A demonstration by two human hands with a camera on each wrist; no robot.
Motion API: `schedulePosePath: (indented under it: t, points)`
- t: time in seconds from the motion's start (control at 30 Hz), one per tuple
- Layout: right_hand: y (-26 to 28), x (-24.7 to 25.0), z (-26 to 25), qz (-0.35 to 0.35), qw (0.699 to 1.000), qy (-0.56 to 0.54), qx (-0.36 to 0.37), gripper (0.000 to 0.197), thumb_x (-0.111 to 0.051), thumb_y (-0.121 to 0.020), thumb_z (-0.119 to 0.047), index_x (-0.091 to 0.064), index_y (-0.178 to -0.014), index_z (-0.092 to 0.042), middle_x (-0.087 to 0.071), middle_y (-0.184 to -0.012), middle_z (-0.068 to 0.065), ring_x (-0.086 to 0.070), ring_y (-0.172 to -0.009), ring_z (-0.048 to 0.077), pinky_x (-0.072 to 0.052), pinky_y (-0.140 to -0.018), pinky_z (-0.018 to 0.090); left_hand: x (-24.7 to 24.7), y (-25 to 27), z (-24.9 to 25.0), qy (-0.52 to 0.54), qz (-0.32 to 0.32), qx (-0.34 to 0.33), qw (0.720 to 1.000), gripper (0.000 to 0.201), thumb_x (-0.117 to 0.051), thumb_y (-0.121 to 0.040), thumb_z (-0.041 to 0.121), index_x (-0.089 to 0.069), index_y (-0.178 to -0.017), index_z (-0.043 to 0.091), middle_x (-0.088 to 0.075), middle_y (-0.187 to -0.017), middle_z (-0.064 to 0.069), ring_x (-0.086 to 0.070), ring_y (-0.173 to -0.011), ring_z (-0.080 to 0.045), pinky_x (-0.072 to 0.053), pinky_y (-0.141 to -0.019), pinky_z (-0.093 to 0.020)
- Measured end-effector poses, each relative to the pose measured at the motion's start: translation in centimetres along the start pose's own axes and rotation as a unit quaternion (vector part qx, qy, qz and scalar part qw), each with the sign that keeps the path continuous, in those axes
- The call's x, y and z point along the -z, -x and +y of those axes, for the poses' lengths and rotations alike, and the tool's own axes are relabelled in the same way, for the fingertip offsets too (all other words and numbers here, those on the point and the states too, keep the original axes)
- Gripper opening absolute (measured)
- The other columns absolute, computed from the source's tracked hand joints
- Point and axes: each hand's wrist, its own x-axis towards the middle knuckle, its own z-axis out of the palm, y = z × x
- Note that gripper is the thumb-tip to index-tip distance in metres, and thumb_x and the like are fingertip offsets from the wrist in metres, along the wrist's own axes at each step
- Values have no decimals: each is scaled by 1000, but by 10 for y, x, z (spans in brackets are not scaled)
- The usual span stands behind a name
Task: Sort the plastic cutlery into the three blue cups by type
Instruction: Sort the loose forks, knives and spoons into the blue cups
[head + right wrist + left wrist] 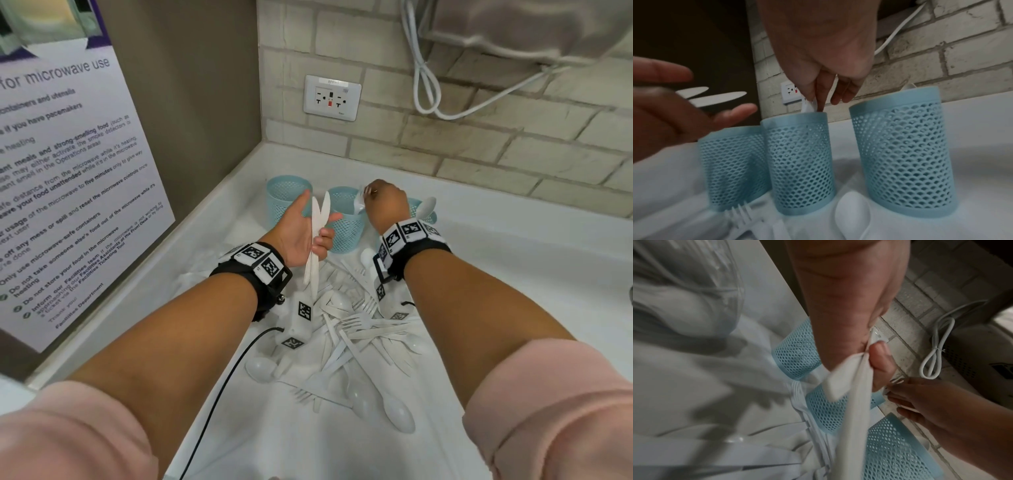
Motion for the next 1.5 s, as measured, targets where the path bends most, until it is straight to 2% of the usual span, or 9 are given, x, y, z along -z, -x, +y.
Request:
schedulePosePath:
  t: [0.13, 0.23, 0.3, 0.4, 0.6, 0.87, 1.03, 1.3, 1.5]
  points:
    - [0, 2, -4, 36, 998, -45, 15, 36, -46, -88, -16, -57, -123, -16, -60, -120, 14, -52, -113, 31, -42, -94, 33, 0, 2, 0, -3, 11, -19, 1000, 40, -28, -91, 23, -54, -113, 2, -46, -68, -3, -38, -49, -9, -31, -42, -17]
    - [4, 17, -16, 124, 984, -103, 77, 40, -53, -82, -17, -57, -122, -15, -60, -119, 9, -46, -116, 26, -41, -96, 35, -1, 3, 3, -6, -2, -23, 1000, 37, -28, -90, 11, -54, -113, -1, -52, -72, -3, -43, -52, -8, -35, -43, -17]
    - [7, 24, -25, 134, 970, -171, 112, 32, -58, -84, -20, -61, -114, -11, -59, -112, 8, -53, -97, 19, -44, -84, 28, -4, 5, 7, -4, -16, -25, 1000, 31, -29, -93, 10, -54, -108, -1, -56, -71, -2, -43, -53, -6, -36, -44, -15]
    - [11, 28, -33, 52, 968, -221, 106, 26, -64, -85, -32, -67, -102, -12, -62, -88, 2, -51, -69, 5, -39, -70, 19, -8, 5, 8, 1, -34, -29, 999, 25, -31, -99, 13, -51, -105, 0, -60, -70, 0, -43, -60, -5, -38, -45, -14]
    - [20, 27, -37, -160, 942, -286, 70, 28, -73, -80, -31, -69, -95, -8, -67, -73, 1, -60, -64, 6, -47, -64, 13, -11, 3, 4, 0, -73, -48, 996, 21, -35, -100, 11, -54, -103, 5, -63, -76, 2, -55, -58, -3, -46, -52, -13]
    - [16, 25, -26, -215, 901, -374, 29, 7, -70, -83, -20, -72, -90, -22, -66, -68, -7, -52, -60, 8, -42, -64, 23, -9, 11, 1, -18, -58, -66, 996, 23, -37, -100, 14, -57, -104, 3, -72, -84, 0, -63, -63, -4, -52, -55, -14]
    - [15, 28, -34, -279, 886, -370, 21, 5, -66, -86, -13, -67, -91, -13, -65, -61, -5, -56, -50, 3, -47, -50, 15, -13, 14, 1, -39, -37, -52, 997, 24, -38, -100, 16, -55, -110, 3, -67, -73, 2, -58, -55, -2, -47, -48, -10]
    - [-21, 55, -57, -99, 952, -289, 13, 20, -67, -86, -22, -66, -98, -7, -57, -74, 5, -47, -59, 9, -42, -55, 21, 15, 20, -3, -44, 24, -73, 996, 24, -41, -99, 17, -58, -113, 9, -54, -63, 8, -46, -47, 1, -43, -47, -7]
    - [-42, 53, -70, 26, 950, -310, -5, 21, -69, -82, -21, -58, -65, -23, -59, -66, -4, -51, -56, 8, -46, -62, 26, 28, 25, -11, -191, 206, -105, 954, 14, -51, -96, 13, -65, -94, 8, -57, -70, 3, -49, -49, -2, -46, -46, -10]
